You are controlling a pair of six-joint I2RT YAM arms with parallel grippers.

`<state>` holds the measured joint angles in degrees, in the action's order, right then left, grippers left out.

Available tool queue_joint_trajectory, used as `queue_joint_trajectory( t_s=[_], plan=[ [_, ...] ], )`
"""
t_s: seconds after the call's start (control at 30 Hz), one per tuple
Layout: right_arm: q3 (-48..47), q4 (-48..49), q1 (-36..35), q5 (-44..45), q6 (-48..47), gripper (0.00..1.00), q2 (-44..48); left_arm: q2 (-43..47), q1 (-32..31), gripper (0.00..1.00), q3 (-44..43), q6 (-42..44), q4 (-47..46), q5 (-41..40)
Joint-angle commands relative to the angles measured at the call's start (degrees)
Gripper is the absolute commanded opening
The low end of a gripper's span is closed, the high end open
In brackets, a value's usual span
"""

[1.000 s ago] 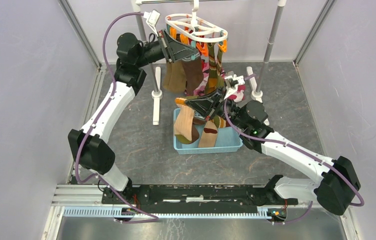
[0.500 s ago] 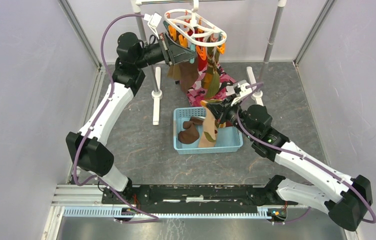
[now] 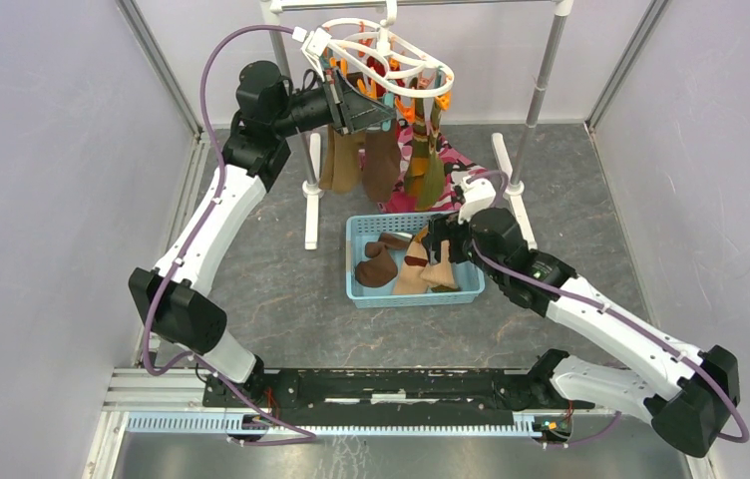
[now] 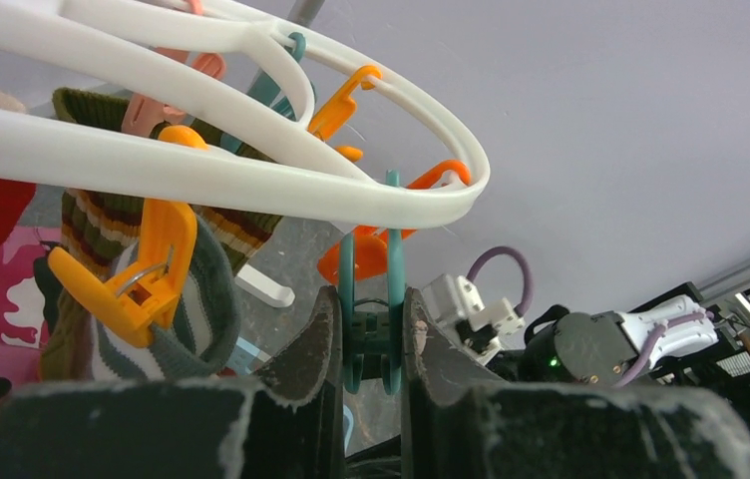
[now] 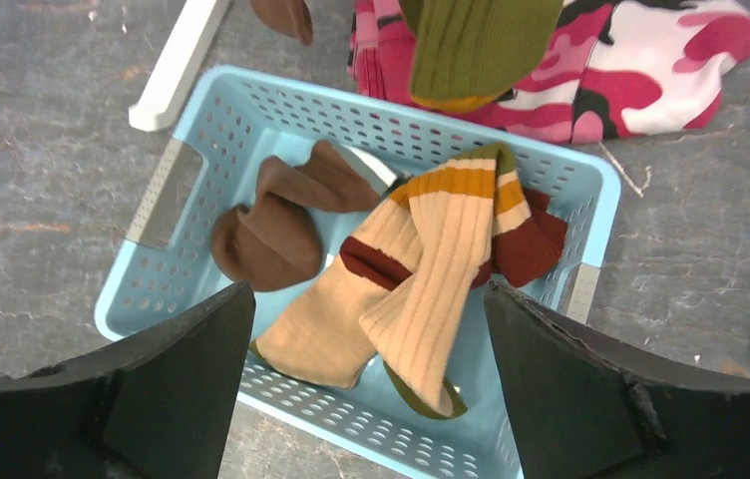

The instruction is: Remove the socks clipped to the hanger

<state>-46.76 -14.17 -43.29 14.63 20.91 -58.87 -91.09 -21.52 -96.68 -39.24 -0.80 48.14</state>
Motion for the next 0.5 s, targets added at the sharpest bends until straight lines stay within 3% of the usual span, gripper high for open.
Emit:
queue_joint_trajectory(
  t_s=[0.0,0.13,0.23,0.33,0.4,0.47],
  plan=[
    [-6.0,-3.0,0.9,2.3,-1.5,0.90,1.8,2.6,-0.4,0.02,-2.8,3.3,2.0,0.4],
    [-4.1,-0.1,3.6,-0.1,-1.7,0.79,0.2,2.9,-0.4,0.02,-2.4,3.0,2.1,0.7],
    [0.7,11.4,4.5,-5.5,-3.4,0.77,-0.6,3.2,-0.4,0.02,-2.1,2.9,2.1,0.6],
    [3.3,25.6,2.0,-7.9,-7.5,0.86,-2.3,3.1,-0.5,0.02,-2.1,2.5,2.0,0.7],
    [1.1,31.7,0.0,-7.8,-11.3,0.98,-6.2,3.1,-0.5,0.02,-2.3,2.1,2.0,0.6],
    [-1.0,38.8,-0.7,-7.4,-14.4,0.98,-10.9,3.3,-0.5,0.02,-2.5,1.5,2.0,0.5]
  ],
)
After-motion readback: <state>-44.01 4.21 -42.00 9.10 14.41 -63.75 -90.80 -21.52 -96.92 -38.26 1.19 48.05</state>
